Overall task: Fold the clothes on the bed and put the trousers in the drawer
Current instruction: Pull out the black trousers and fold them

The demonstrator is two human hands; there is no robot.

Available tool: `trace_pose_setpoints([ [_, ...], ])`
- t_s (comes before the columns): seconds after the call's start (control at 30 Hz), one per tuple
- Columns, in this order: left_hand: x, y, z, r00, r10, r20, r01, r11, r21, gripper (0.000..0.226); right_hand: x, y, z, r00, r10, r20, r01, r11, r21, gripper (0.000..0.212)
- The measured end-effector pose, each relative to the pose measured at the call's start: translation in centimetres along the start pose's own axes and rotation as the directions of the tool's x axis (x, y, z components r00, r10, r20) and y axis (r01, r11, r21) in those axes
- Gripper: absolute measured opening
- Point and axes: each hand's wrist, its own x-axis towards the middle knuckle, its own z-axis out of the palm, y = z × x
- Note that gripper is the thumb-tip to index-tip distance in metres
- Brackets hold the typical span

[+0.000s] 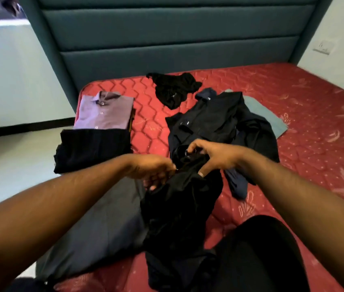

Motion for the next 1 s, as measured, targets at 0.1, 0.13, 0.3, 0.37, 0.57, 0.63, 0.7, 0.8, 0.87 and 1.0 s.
trace_pose_setpoints([
  [0.1,-0.3,0.1,-2.5,0.970,-0.241,0.022,0.219,0.912,0.346,0.015,-0.9,-4.7,-5.5,1.000,-0.014,0.000,0.014,0.984,-0.180,0.085],
  [0.13,-0.1,0.2,-2.7,0.973,-0.229,0.019,0.206,0.906,0.371,0.015,-1.2,-6.2,-6.6,1.000,-0.008,0.024,0.013,0.968,-0.251,0.085],
  [0.3,2.0,1.8,-0.5,0.954,0.275,-0.118,-0.249,0.948,0.198,0.023,-2.8,-10.5,-7.8,0.998,-0.011,0.066,0.035,0.927,-0.373,0.069],
  [0.37,2.2,2.0,1.3,0.900,0.339,-0.275,-0.353,0.936,-0.002,0.020,-3.2,-10.4,-7.1,0.997,-0.046,0.054,0.064,0.908,-0.414,0.062],
  [0.57,2.2,-1.0,5.7,0.986,-0.032,-0.163,0.079,0.955,0.287,0.074,-4.3,-8.1,-7.3,0.994,0.062,0.086,0.004,0.789,-0.614,0.047],
  [0.63,1.6,-2.2,3.4,0.948,-0.121,-0.294,0.277,0.766,0.580,0.085,-4.4,-6.5,-6.7,0.976,0.164,0.141,-0.027,0.740,-0.672,0.041],
  [0.7,0.0,-1.9,0.1,0.895,-0.003,-0.445,0.353,0.615,0.706,0.084,-3.8,-5.1,-5.7,0.961,0.221,0.169,-0.037,0.702,-0.711,0.036],
  [0.8,-3.7,0.9,-5.5,0.773,0.202,-0.601,0.408,0.567,0.716,0.077,-2.9,-4.5,-5.9,0.973,0.194,0.124,-0.030,0.642,-0.766,0.033],
  [0.87,-6.1,3.4,-8.9,0.682,0.309,-0.662,0.407,0.592,0.696,0.071,-2.9,-4.7,-7.6,0.987,0.161,0.002,-0.094,0.585,-0.805,0.036],
  [1.0,-10.4,8.7,-13.9,0.447,0.433,-0.783,0.361,0.713,0.601,0.062,-2.7,-5.5,-10.3,0.973,0.178,-0.147,-0.214,0.458,-0.863,0.047],
])
